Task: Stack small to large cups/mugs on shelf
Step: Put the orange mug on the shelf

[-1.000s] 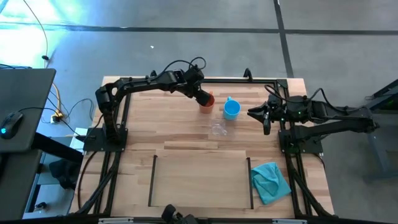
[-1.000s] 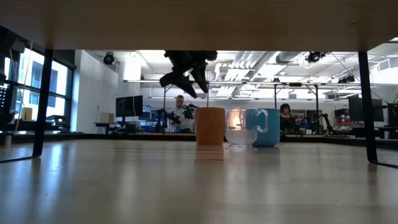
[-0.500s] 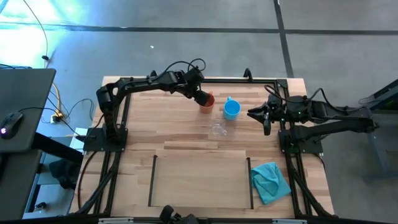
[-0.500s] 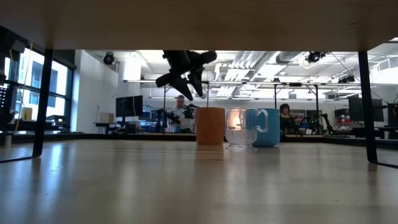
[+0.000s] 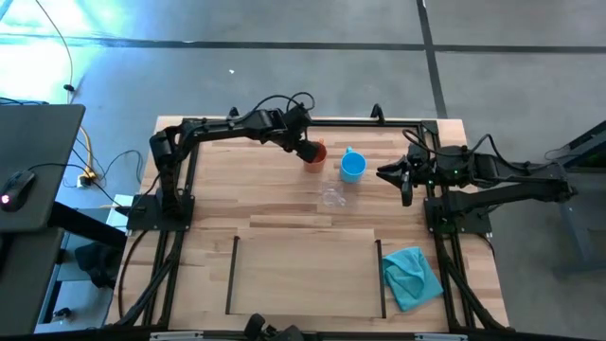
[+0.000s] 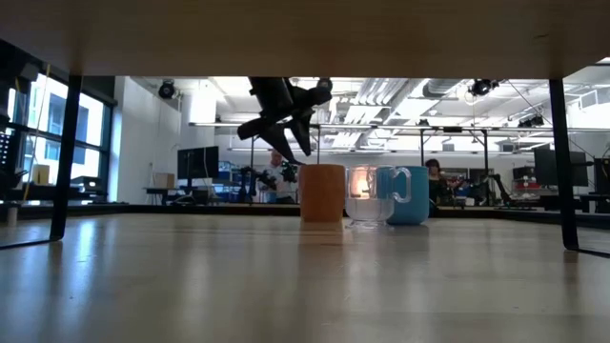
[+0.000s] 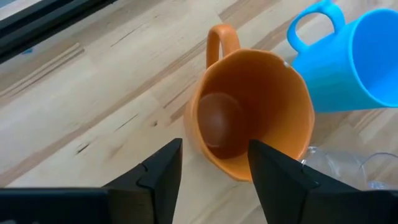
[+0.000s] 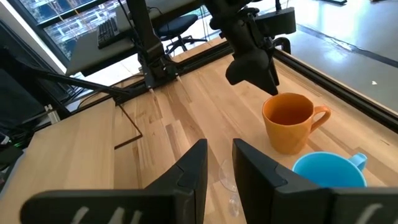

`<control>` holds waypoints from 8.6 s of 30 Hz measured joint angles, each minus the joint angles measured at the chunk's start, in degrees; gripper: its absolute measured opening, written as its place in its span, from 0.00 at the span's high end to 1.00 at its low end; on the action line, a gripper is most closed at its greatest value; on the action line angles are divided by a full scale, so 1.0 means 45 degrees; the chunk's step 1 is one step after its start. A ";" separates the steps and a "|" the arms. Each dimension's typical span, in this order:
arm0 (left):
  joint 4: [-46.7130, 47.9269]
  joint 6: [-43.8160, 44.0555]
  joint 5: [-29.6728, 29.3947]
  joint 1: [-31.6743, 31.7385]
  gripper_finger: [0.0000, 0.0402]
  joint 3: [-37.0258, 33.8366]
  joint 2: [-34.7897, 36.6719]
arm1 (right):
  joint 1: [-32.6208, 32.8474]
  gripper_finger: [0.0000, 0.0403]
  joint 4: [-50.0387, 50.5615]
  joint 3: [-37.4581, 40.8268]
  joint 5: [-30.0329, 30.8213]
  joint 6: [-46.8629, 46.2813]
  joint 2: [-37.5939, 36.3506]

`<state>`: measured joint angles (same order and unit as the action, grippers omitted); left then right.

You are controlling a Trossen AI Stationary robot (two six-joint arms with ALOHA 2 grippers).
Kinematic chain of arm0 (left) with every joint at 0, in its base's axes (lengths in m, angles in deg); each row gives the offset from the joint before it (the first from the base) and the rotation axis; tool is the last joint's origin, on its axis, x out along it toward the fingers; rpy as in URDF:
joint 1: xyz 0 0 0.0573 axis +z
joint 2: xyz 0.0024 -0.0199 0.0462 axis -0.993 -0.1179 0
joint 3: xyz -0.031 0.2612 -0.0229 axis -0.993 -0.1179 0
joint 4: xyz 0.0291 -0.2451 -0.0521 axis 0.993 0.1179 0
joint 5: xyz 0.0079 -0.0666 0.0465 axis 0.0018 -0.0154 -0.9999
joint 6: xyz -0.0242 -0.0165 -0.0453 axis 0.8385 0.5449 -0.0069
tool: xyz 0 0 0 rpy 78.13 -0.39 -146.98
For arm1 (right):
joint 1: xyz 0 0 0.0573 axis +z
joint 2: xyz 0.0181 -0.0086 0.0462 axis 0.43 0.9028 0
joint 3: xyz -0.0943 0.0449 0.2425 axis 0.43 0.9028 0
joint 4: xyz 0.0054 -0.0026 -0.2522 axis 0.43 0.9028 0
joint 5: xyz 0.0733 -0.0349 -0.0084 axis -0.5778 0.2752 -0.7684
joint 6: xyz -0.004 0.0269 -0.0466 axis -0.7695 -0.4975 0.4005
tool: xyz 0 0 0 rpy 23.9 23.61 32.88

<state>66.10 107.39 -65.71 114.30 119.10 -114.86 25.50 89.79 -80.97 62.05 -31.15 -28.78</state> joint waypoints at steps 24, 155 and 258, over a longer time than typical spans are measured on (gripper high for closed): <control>-0.0077 0.0432 0.0805 -0.0194 0.58 -0.0005 -0.0693 | 0.0000 0.83 0.0002 0.0000 -0.0032 0.0075 0.0004; 0.6655 -1.4540 -0.0376 -0.0074 0.98 0.2089 -0.1317 | 0.0003 0.83 0.0194 0.0005 -0.0340 -0.0329 0.0004; 0.8171 1.1857 -0.2574 -0.5241 0.64 0.4153 -0.1514 | 0.0003 0.83 0.1073 0.0005 -0.1785 0.0675 -0.0005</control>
<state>102.87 160.75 -77.29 90.72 137.79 -121.68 25.51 94.63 -80.95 54.02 -28.12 -28.81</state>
